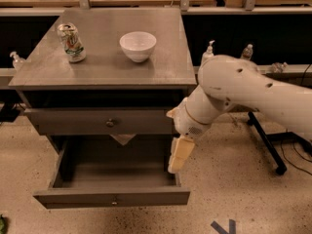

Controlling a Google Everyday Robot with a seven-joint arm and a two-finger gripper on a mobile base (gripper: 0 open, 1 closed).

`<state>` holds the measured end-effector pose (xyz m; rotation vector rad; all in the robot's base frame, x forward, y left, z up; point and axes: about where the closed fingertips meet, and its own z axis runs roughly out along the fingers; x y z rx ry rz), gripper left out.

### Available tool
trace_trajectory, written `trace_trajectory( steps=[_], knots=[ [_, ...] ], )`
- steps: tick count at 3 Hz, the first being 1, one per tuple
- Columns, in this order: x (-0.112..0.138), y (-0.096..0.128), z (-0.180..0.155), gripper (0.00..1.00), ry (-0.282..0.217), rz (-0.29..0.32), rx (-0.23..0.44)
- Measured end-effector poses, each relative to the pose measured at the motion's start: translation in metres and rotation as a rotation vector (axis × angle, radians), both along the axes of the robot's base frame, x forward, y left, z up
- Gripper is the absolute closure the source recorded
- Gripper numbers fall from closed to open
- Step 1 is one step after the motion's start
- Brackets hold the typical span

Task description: Close middle drawer

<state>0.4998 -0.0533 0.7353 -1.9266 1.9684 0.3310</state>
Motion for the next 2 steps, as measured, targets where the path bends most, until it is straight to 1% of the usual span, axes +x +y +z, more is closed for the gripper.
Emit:
trace_trajectory(
  steps=[1,2],
  knots=[
    [-0.003,0.029,-0.053,0.00,-0.030,0.020,0.004],
    [-0.011,0.055,-0.101,0.00,-0.091,0.061,-0.002]
  ],
)
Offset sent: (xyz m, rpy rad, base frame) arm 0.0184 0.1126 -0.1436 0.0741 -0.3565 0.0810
